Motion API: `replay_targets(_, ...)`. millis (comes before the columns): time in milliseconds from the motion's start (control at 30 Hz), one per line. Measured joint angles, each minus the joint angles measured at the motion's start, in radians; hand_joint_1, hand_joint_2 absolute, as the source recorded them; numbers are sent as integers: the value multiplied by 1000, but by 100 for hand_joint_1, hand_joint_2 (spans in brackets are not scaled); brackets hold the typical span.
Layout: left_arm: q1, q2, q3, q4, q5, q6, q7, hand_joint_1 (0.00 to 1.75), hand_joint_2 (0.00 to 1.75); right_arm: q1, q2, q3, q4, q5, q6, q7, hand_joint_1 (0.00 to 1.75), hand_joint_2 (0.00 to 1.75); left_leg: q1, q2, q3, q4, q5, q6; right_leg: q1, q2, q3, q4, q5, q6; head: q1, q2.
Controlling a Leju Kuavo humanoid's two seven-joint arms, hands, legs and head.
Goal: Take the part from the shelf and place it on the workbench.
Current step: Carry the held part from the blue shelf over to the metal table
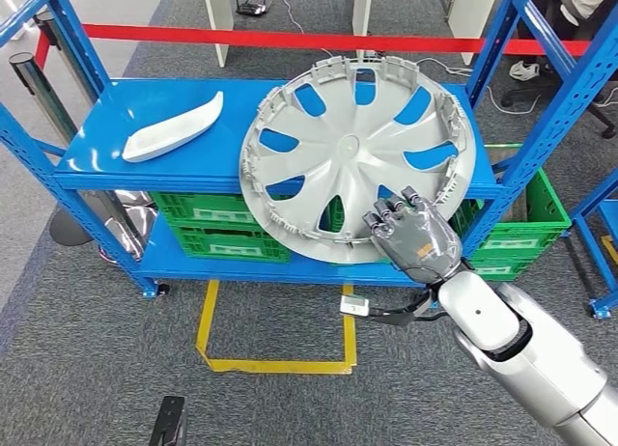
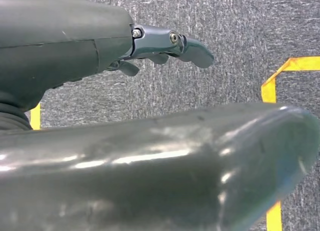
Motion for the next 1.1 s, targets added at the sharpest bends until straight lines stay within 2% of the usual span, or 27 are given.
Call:
replay_targets(167,0,2,0,0,0,2,5,0,0,0,1,0,2,1,0,0,175,175,-2,0,-2,1,2,3,-2,0,-2,0,4,6,0,0)
replay_targets(567,0,5,-6,0,-25,-7,8,0,0,0,2,1,4,2,0,0,175,175,-4,0,-6,5,4,6,-4,0,-6,0,8,10,-1,0)
replay_targets(667,1,6,-9,0,-25,-6,8,0,0,0,2,1,4,2,0,0,175,175,-6,0,-10,9,5,11,-6,0,-6,-2,12,16,-1,0)
replay_targets(767,0,5,-10,0,-25,-6,8,0,0,0,2,1,4,2,0,0,175,175,-2,2,-6,-5,15,25,-7,1,-15,4,4,24,0,0)
replay_targets(800,0,4,-11,0,-25,-6,8,0,0,0,2,1,4,2,0,0,175,175,0,3,-4,-13,19,30,-7,1,-29,30,-15,26,1,0)
replay_targets(833,0,4,-11,0,-25,-6,8,0,0,0,2,1,5,2,0,0,175,175,2,4,-3,-17,23,34,-7,1,-52,79,-45,26,1,0)
replay_targets(900,1,3,-12,0,-25,-6,8,0,0,2,2,1,5,2,0,0,175,175,1,4,-6,-18,25,36,-6,2,-112,219,-111,28,1,0)
replay_targets(933,2,3,-12,0,-25,-6,8,0,0,4,2,1,6,2,0,0,175,175,1,5,-7,-17,25,36,-6,1,-134,272,-128,28,1,0)
replay_targets(967,2,3,-12,0,-25,-6,8,0,0,6,2,2,6,2,0,0,175,175,0,4,-7,-16,25,36,-6,1,-139,290,-127,28,1,0)
replay_targets(1000,2,2,-12,0,-25,-6,8,0,0,7,2,3,6,2,0,0,175,175,1,4,-8,-14,24,35,-6,1,-125,266,-107,27,1,0)
replay_targets(1067,2,1,-12,0,-25,-6,8,0,0,5,2,3,7,2,0,0,175,175,1,1,-8,-9,20,28,-6,0,-52,133,-48,23,2,0)
replay_targets(1100,2,1,-12,0,-25,-6,8,0,0,3,2,3,7,3,0,0,175,175,-1,1,-11,-4,18,22,-5,-1,-18,70,-31,20,2,0)
